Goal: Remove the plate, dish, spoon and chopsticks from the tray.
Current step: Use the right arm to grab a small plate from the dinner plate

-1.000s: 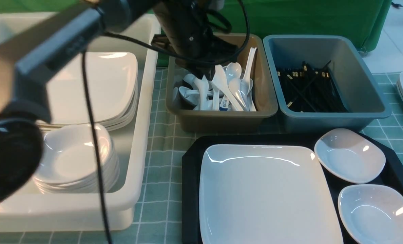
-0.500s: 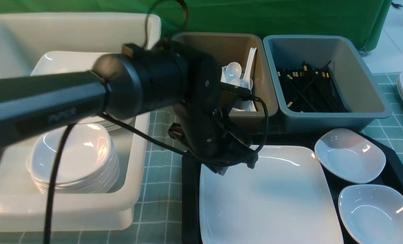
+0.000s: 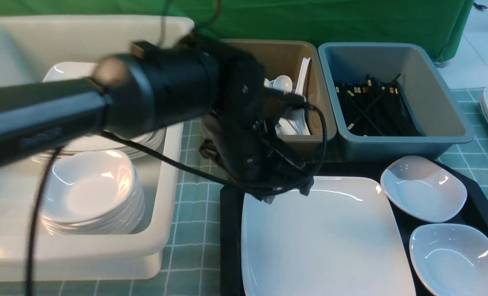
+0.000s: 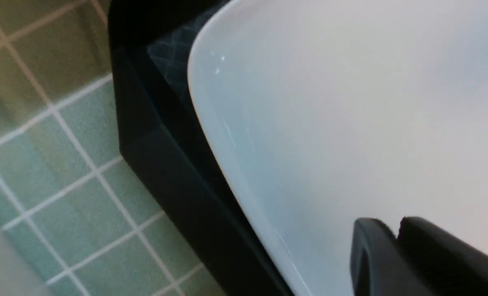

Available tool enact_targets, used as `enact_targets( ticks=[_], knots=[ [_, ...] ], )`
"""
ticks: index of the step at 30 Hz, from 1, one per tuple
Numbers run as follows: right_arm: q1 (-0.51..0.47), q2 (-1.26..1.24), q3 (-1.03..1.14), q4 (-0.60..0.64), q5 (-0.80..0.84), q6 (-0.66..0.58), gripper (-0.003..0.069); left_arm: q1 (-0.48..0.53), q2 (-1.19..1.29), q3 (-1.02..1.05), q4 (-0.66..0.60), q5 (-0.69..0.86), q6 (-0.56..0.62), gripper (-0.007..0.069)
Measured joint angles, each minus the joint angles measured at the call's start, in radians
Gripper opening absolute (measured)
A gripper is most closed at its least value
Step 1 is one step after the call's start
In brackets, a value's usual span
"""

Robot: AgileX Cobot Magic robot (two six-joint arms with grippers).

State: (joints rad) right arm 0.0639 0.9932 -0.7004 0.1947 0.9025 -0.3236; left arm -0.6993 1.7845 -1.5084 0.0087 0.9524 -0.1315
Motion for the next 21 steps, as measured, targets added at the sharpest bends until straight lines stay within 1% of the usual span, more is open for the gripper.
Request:
enact_targets(
  ticks=[1, 2, 3, 4, 5, 7, 9, 10, 11, 13, 19, 21],
  knots=[
    [0.036, 0.034, 0.010, 0.009, -0.012, -0.032, 0.0167, 0.000, -0.043, 0.001, 0.002, 0.005, 0.001, 0.0017],
    [0.067, 0.061, 0.015, 0.000, -0.027, -0.036, 0.0198, 0.000, -0.065, 0.003, 0.004, 0.006, 0.001, 0.0013],
    [0.114, 0.099, 0.019, -0.038, -0.049, -0.025, 0.0256, 0.000, -0.103, 0.011, 0.008, 0.006, 0.001, 0.0010],
    [0.122, 0.106, 0.019, -0.038, -0.049, -0.021, 0.0256, 0.000, -0.110, 0.014, 0.010, 0.006, 0.001, 0.0009],
    [0.176, 0.147, 0.019, -0.119, -0.072, 0.019, 0.0343, 0.000, -0.173, 0.040, 0.017, 0.005, 0.000, 0.0010],
    [0.241, 0.194, 0.019, -0.216, -0.103, 0.075, 0.0430, 0.000, -0.243, 0.085, 0.028, -0.003, -0.008, 0.0009],
    [0.308, 0.246, 0.019, -0.285, -0.140, 0.113, 0.0493, 0.000, -0.329, 0.154, 0.053, -0.019, -0.037, 0.0009],
    [0.314, 0.250, 0.019, -0.289, -0.150, 0.115, 0.0496, 0.000, -0.329, 0.161, 0.056, -0.020, -0.039, 0.0009],
    [0.347, 0.282, 0.019, -0.303, -0.185, 0.128, 0.0510, 0.000, -0.377, 0.208, 0.072, -0.028, -0.061, 0.0009],
    [0.376, 0.330, 0.019, -0.316, -0.240, 0.135, 0.0520, 0.002, -0.440, 0.274, 0.085, -0.049, -0.087, 0.0009],
    [0.389, 0.466, 0.019, -0.351, -0.296, 0.151, 0.0524, 0.044, -0.583, 0.408, 0.087, -0.073, -0.121, 0.0009],
    [0.389, 0.514, 0.019, -0.376, -0.318, 0.173, 0.0513, 0.070, -0.625, 0.434, 0.087, -0.073, -0.130, 0.0009]
  ],
)
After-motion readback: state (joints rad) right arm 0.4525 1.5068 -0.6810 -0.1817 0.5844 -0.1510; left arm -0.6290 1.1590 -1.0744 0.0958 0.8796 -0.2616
